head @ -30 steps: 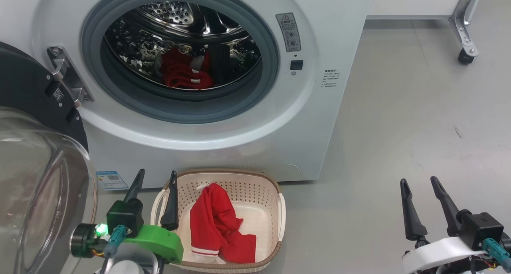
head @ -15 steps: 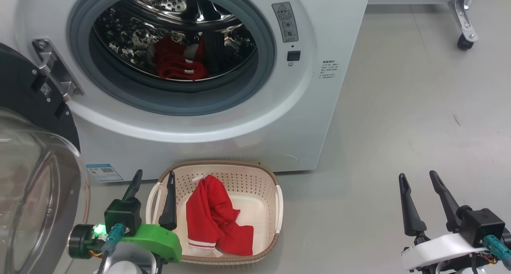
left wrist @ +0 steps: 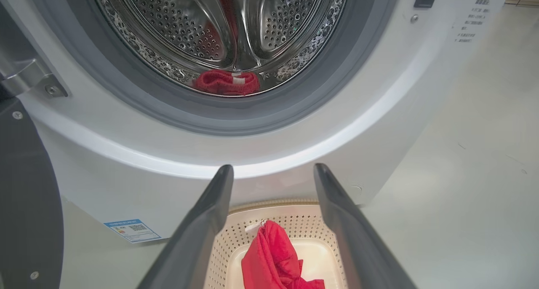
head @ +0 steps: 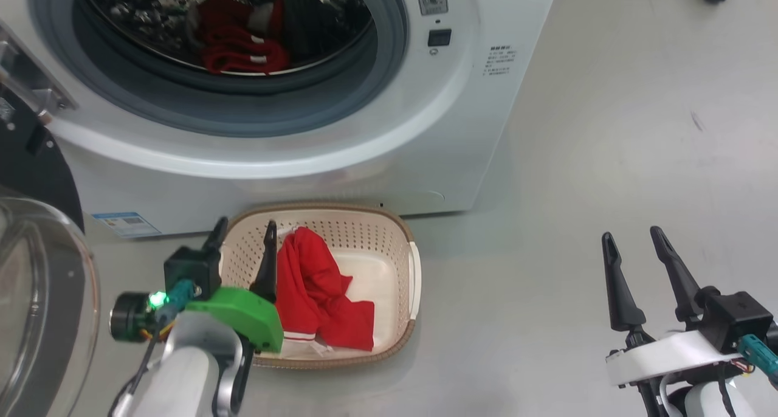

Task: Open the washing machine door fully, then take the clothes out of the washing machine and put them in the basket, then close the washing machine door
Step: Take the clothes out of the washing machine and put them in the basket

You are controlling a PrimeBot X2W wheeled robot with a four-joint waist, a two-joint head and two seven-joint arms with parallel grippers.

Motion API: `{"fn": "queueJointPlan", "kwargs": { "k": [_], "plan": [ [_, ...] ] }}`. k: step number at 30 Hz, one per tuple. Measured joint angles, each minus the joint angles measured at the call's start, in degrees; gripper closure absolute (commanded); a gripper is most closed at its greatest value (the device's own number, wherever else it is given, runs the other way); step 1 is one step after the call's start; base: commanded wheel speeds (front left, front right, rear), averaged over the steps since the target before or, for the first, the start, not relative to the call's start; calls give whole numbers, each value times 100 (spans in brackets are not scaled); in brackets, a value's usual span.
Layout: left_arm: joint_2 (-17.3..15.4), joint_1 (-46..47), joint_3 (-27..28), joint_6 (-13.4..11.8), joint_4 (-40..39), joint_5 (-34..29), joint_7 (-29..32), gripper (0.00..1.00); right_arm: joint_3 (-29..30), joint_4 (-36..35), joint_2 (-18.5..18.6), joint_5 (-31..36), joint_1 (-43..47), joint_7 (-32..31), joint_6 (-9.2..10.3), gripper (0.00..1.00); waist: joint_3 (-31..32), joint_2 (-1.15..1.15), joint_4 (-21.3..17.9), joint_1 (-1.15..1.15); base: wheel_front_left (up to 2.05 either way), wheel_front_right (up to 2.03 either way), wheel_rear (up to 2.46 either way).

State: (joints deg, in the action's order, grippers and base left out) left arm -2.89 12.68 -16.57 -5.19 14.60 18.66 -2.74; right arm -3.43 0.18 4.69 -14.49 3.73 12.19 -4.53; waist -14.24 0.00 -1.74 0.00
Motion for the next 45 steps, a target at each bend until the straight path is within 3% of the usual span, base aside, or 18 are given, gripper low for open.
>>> {"fn": "queueJointPlan", "kwargs": {
  "k": [11,18,29,45],
  "plan": [
    [-91,1259,185,47,227,40,581,0,-240,-48,-54,-116,-521,-4,-71,0,-816,0,-335,0,0,0,0],
    [-412,2023,357,105,314,29,920,0,-315,22,-100,-270,-829,23,-96,0,-1255,0,-614,0,0,0,0],
    [-980,3215,504,393,771,15,1842,0,-535,400,-151,-424,-1210,126,-146,0,-1830,0,-1206,1,0,0,0],
    [-1681,4975,945,324,1118,-22,2886,0,-895,788,-218,-721,-1619,193,-194,0,-2497,0,-1774,1,0,0,0]
  ]
}}
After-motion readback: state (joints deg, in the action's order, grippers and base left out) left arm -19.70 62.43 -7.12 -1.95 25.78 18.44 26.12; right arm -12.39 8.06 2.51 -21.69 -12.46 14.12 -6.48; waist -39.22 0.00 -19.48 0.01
